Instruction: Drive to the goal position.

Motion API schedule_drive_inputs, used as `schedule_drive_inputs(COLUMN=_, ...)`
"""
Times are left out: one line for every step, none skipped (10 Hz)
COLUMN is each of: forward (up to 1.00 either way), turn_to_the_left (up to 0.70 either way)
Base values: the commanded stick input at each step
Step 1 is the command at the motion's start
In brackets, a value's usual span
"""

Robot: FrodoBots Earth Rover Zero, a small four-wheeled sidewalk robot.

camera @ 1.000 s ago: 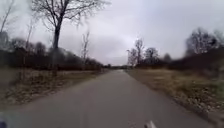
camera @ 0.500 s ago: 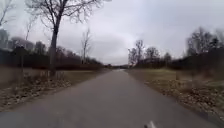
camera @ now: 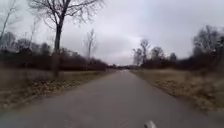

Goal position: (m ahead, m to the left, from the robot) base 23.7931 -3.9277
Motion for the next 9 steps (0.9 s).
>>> schedule_drive_inputs(forward=0.95, turn_to_the_left=-0.38)
schedule_drive_inputs(forward=0.95, turn_to_the_left=-0.38)
schedule_drive_inputs(forward=0.95, turn_to_the_left=-0.27)
schedule_drive_inputs(forward=0.95, turn_to_the_left=-0.1)
schedule_drive_inputs(forward=0.95, turn_to_the_left=0.0)
schedule_drive_inputs(forward=0.95, turn_to_the_left=0.0)
schedule_drive_inputs(forward=0.95, turn_to_the_left=-0.38)
schedule_drive_inputs(forward=0.95, turn_to_the_left=-0.38)
schedule_drive_inputs(forward=0.95, turn_to_the_left=-0.38)
